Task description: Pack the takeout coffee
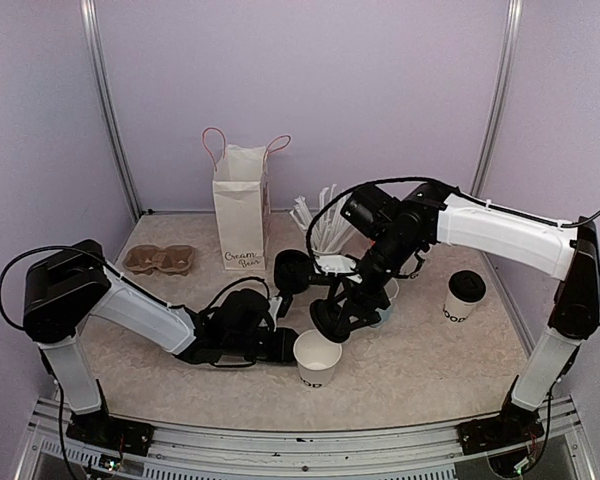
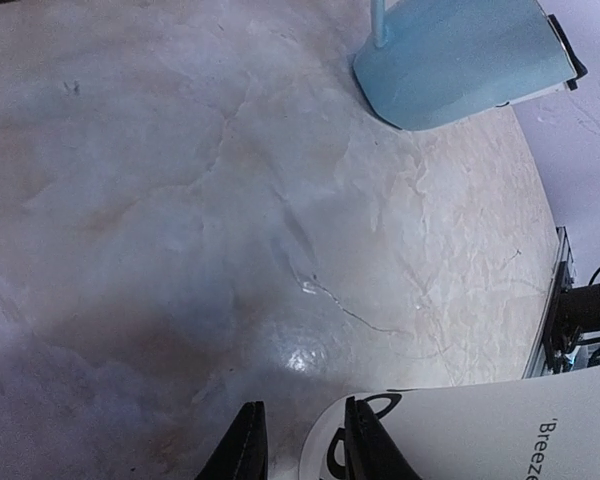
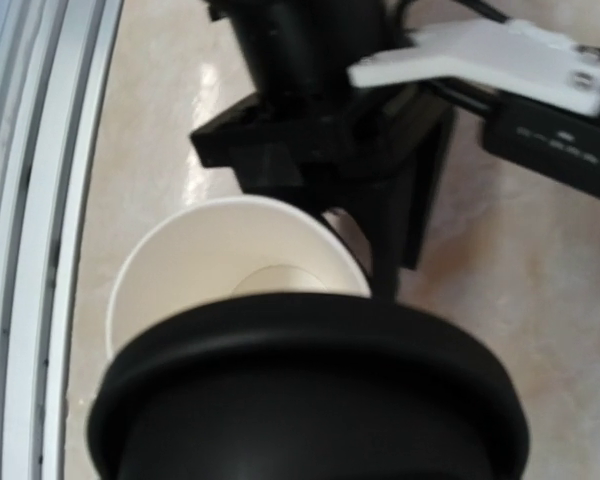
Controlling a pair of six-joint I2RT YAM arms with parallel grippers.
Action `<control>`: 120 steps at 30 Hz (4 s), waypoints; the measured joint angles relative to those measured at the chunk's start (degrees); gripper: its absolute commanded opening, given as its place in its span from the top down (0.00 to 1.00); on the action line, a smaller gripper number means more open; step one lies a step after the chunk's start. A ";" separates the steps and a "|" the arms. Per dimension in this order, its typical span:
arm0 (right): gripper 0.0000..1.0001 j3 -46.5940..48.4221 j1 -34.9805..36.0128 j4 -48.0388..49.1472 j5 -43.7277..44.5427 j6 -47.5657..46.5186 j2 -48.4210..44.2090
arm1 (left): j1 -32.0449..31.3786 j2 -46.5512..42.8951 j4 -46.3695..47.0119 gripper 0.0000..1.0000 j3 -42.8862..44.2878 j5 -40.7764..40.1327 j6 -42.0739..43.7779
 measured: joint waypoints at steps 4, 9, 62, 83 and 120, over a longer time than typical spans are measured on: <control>0.83 -0.02 1.38 -1.79 1.31 -0.83 0.48 | -0.42 2.25 1.11 0.72 1.79 0.59 -0.59; 0.81 -0.02 2.16 -3.30 2.75 -1.64 0.66 | -0.42 2.62 1.62 0.71 2.23 0.63 -0.70; 0.64 7.43 9.42 -9.33 10.10 -2.99 8.37 | -5.75 -4.98 5.99 0.72 -9.99 0.09 -4.63; 0.39 7.30 10.60 -9.40 10.56 -3.06 10.08 | -5.68 -2.43 9.40 0.69 -7.96 0.76 -5.95; 0.23 -22.43 -7.21 10.49 -4.94 13.84 -12.70 | -4.28 -11.61 -9.62 0.33 7.61 -2.73 7.91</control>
